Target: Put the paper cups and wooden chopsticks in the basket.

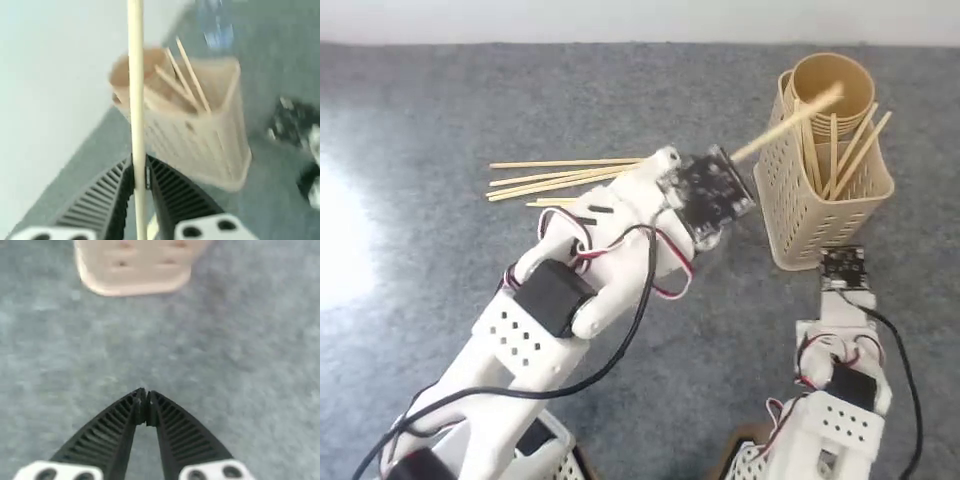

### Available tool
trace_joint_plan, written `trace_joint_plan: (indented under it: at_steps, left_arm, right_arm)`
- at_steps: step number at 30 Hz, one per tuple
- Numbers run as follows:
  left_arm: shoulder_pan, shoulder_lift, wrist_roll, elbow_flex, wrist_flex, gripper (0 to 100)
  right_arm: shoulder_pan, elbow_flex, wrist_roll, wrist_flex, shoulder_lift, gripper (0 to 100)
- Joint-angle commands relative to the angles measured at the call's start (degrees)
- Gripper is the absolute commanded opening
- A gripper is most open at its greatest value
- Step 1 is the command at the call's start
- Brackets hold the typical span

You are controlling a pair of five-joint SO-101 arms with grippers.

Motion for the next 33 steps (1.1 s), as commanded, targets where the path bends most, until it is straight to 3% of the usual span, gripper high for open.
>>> trace_joint_plan:
  at_steps: [1,4,7,10,17,25,30,33]
  left_arm:
    - [2.9,-1.32,9.41,4.35,-20.22,1]
    - [5.27,-1.23,12.92,10.86,-36.57,1]
    - [8.09,1.49,11.69,14.81,-52.57,1]
    - [10.2,8.0,10.64,12.79,-60.66,1]
    - [11.08,26.2,17.32,-9.1,-51.96,1]
    - [8.18,49.32,17.85,-32.75,-46.95,1]
    - [7.38,56.7,21.54,-40.75,-38.24,1]
    - [7.38,56.7,23.12,-41.8,-34.55,9]
  right_arm:
    - [6.02,-1.49,1.41,-2.51,-0.66,0.6]
    - [6.99,-0.35,1.32,-5.32,-0.66,0.6]
    - [4.97,-0.09,1.32,-5.58,-0.66,0.6]
    - [4.62,0.35,1.58,-5.67,-0.66,0.6]
    - [4.35,0.53,1.58,-5.85,-0.66,0.6]
    - [3.38,0.79,1.58,-6.55,-0.66,0.6]
    - [2.07,1.14,1.76,-6.81,-0.57,0.6]
    - [1.98,1.14,1.76,-6.9,-0.57,0.6]
